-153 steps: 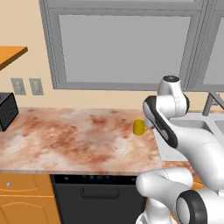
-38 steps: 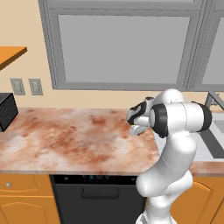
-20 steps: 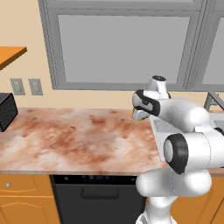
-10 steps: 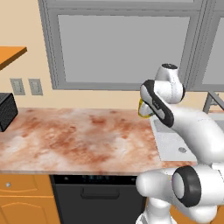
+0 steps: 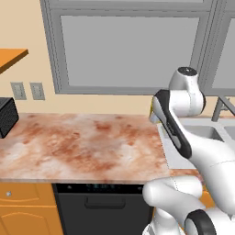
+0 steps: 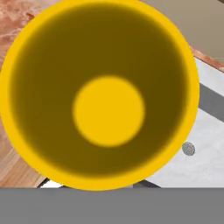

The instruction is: Clear the mugs and bowl far away from the sink.

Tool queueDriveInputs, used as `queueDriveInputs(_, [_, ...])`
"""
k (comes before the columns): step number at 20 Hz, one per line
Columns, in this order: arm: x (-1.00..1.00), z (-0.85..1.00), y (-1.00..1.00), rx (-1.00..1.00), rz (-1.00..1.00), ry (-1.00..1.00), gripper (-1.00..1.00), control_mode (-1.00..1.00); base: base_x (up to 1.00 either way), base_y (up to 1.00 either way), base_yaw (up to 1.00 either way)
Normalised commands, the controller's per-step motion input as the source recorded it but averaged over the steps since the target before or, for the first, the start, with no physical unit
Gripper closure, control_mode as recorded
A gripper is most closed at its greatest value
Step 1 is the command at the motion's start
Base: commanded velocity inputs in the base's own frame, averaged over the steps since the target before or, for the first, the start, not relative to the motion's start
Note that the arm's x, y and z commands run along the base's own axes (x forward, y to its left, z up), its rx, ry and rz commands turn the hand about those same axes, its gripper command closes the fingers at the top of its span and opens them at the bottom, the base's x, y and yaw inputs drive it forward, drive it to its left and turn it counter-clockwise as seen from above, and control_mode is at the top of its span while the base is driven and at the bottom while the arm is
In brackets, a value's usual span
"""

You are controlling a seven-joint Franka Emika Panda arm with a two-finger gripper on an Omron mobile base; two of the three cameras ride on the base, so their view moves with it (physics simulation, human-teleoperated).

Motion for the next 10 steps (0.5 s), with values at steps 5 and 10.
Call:
queueDriveInputs(5, [-0.29, 0.01, 0.07, 0.0, -0.2, -0.25, 1.0, -1.0, 0.0, 0.0, 0.0])
queueDriveInputs(10, [-0.09, 0.04, 0.04, 0.0, -0.04, -0.05, 1.0, 1.0, -0.6, 0.15, -0.05])
